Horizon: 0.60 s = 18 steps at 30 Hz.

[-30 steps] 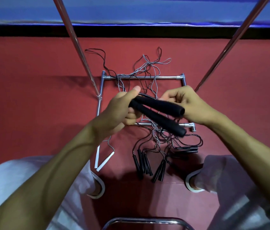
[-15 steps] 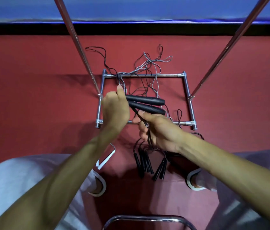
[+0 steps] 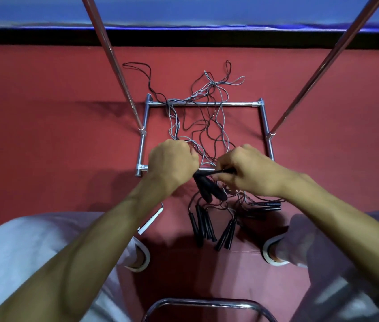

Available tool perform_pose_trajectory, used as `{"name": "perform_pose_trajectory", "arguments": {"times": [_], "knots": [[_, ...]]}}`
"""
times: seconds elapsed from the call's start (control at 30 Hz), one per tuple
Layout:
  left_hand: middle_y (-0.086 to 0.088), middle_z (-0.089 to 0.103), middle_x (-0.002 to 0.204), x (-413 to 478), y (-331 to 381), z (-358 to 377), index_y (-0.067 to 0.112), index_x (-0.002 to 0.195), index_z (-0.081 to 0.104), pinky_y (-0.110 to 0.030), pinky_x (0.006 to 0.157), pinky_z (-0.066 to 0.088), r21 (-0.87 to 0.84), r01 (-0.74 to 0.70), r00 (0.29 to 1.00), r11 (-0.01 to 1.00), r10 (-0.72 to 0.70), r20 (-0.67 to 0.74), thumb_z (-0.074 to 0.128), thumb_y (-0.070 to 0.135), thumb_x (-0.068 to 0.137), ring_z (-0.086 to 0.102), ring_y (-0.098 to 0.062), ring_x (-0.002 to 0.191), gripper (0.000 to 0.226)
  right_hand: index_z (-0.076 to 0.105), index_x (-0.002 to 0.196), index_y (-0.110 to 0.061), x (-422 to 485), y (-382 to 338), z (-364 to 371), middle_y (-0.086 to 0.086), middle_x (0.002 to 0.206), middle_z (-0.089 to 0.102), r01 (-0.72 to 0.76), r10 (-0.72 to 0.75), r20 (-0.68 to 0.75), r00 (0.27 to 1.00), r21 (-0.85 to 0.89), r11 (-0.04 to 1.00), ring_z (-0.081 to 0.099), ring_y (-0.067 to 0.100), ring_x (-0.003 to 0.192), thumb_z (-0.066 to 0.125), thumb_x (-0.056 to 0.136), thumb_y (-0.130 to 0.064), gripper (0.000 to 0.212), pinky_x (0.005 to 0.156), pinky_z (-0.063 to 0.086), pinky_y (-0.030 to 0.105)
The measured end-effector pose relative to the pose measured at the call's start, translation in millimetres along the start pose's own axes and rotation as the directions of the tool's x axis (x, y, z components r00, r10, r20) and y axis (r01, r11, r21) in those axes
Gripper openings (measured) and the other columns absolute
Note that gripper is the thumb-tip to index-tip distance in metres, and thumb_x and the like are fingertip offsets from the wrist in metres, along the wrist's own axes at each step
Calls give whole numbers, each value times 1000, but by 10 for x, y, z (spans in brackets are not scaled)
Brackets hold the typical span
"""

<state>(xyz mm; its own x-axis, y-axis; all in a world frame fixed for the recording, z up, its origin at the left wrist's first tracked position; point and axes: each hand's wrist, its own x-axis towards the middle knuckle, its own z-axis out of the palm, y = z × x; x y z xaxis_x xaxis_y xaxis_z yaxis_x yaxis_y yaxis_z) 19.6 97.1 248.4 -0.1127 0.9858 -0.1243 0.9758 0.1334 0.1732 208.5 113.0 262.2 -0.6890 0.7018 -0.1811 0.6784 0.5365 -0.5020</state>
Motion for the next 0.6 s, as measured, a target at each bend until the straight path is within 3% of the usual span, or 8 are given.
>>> {"name": "perform_pose_trajectory", "arguments": {"times": [0.1,0.23,0.3,0.4,0.5,0.6], "knots": [[-6,47,74,-19,-9,-40,13,67,45,-33,71,36,-14,-67,993,998,68,93,47,37,100,52,-36,82,40,61,65,-20,-21,83,-146,-8,52,53,47,-51,21,998,169,985,44,8,51,74,94,-28,33,54,36,14],[-5,39,56,24,-23,-155,7,58,42,-35,60,31,-228,-197,935,954,253,249,48,39,101,46,-31,66,54,67,71,-12,-61,149,-293,10,58,41,-30,-36,115,993,525,850,32,14,56,69,97,-28,31,50,28,30],[-1,39,47,39,-55,-202,8,56,47,-34,55,30,-467,-172,882,867,347,319,50,39,103,41,-22,50,57,66,73,-5,-67,175,-334,5,53,36,-118,19,152,988,680,723,27,11,50,68,96,-30,34,46,22,24],[8,34,43,-3,-86,-227,16,54,45,-26,45,24,-741,-51,832,669,439,339,47,48,100,28,-13,39,57,60,66,-11,-43,129,-319,0,50,33,-188,44,194,980,830,525,22,10,45,59,93,-27,32,44,17,23],[11,30,44,-13,-124,-229,8,64,49,-21,41,21,-813,-42,865,581,428,261,47,41,104,23,-8,39,53,49,68,-6,-4,24,-206,4,53,44,-215,54,209,976,908,359,39,13,46,60,96,-21,34,47,32,23],[7,28,47,10,-161,-209,7,63,48,-29,47,20,-813,-83,906,577,384,180,46,51,98,24,-11,43,56,53,71,-3,27,-45,-151,13,69,68,-307,77,297,952,928,212,65,19,57,51,98,-23,34,55,53,25]]}}
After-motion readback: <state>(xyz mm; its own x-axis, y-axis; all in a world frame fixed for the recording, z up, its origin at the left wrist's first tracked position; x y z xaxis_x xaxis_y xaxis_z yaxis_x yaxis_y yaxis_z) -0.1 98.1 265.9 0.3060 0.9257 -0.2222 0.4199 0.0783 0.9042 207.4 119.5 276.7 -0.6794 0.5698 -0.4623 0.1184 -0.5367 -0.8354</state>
